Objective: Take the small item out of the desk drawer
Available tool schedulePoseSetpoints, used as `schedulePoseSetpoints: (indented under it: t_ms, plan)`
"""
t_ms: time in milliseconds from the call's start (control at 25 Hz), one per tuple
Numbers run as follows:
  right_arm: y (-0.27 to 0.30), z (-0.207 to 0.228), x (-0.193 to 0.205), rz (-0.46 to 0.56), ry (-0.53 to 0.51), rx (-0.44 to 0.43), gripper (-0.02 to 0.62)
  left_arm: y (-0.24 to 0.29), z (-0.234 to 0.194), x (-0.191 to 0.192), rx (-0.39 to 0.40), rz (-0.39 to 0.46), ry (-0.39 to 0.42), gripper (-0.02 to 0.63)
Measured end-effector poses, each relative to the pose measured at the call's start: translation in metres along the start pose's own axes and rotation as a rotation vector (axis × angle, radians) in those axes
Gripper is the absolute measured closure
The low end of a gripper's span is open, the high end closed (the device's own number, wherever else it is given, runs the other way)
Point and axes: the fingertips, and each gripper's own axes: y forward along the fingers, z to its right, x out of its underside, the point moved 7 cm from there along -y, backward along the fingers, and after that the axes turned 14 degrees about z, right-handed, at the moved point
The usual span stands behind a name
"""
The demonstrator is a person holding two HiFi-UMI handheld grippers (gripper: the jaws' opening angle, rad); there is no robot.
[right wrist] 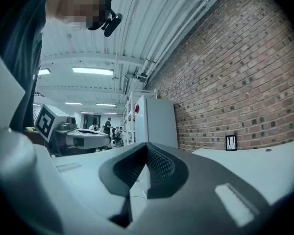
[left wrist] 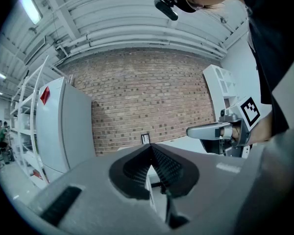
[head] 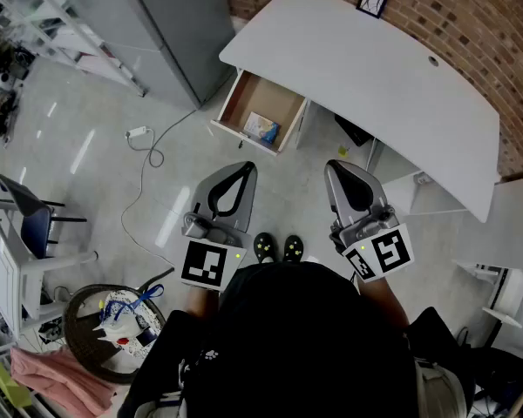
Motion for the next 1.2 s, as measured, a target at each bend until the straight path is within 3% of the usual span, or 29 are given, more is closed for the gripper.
schedulePoseSetpoints:
  t_ms: [680, 1200]
  plan:
    - [0.002, 0.021, 0.006, 0.007, 0.047, -0.015, 0.586, 0.01, 0.001, 0.005, -0.03, -0.016, 0.007, 0.609]
    - [-0.009, 0.036, 0.013, 0.0, 0.06, -0.085, 0.584, 0.008, 0.015, 0.01, -0.115, -0.026, 0.012, 0.609]
